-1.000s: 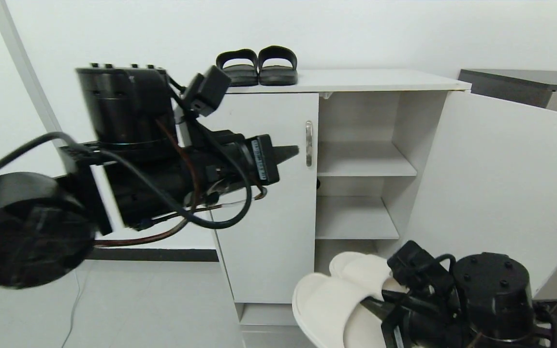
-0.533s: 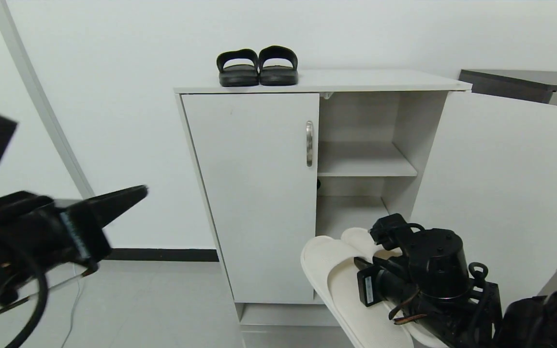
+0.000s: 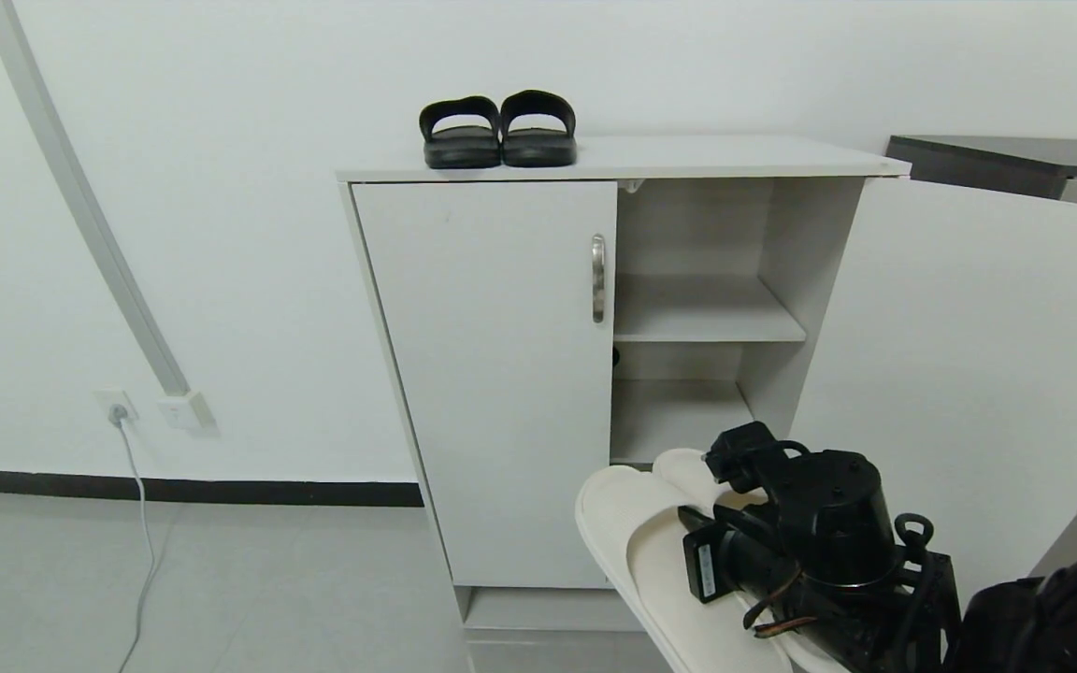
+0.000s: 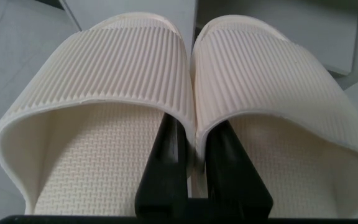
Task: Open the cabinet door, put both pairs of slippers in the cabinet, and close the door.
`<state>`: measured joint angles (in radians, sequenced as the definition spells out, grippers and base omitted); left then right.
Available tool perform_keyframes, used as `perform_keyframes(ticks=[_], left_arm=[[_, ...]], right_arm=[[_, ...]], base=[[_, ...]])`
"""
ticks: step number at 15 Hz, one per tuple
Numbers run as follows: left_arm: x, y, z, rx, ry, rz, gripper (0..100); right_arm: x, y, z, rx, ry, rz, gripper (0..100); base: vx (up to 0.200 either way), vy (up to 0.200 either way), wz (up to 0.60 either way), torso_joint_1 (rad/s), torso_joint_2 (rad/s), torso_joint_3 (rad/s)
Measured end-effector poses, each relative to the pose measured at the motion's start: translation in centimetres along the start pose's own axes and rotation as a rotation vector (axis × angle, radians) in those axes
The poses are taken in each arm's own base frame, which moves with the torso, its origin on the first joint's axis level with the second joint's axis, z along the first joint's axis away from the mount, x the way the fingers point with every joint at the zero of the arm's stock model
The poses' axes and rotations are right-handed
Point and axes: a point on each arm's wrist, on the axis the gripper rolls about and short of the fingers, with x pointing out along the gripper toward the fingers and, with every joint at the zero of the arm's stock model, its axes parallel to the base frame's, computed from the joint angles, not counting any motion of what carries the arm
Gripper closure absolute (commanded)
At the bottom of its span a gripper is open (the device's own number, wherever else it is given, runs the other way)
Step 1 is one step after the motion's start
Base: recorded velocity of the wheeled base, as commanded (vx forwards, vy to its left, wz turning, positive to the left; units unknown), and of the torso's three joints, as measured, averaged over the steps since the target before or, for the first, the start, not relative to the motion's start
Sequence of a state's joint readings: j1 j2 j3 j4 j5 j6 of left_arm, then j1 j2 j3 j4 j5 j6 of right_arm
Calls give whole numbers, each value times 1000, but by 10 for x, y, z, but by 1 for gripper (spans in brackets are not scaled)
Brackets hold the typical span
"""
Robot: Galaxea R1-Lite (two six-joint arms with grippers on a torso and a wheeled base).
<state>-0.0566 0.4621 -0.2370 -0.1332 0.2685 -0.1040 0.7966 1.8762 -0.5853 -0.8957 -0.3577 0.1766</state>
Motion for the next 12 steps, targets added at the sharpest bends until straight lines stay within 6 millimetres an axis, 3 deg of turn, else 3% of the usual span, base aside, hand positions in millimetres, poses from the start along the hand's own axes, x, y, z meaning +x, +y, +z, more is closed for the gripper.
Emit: perform_keyframes(ticks=[4,8,12], left_arm=[[-25,9,-35,28,-72,68,100],[-33,11,-80,99,-49,-133,100],[-35,11,-86,112,-74,-211,100]], right_arm=[[0,0,-1,-3,2,1,100],[-2,2,-3,-8,7,8,100],[-2,4,-1,-19,-17,17,100]], base=[[0,0,0,0,0,0],[0,0,0,0,0,0],[0,0,0,0,0,0]])
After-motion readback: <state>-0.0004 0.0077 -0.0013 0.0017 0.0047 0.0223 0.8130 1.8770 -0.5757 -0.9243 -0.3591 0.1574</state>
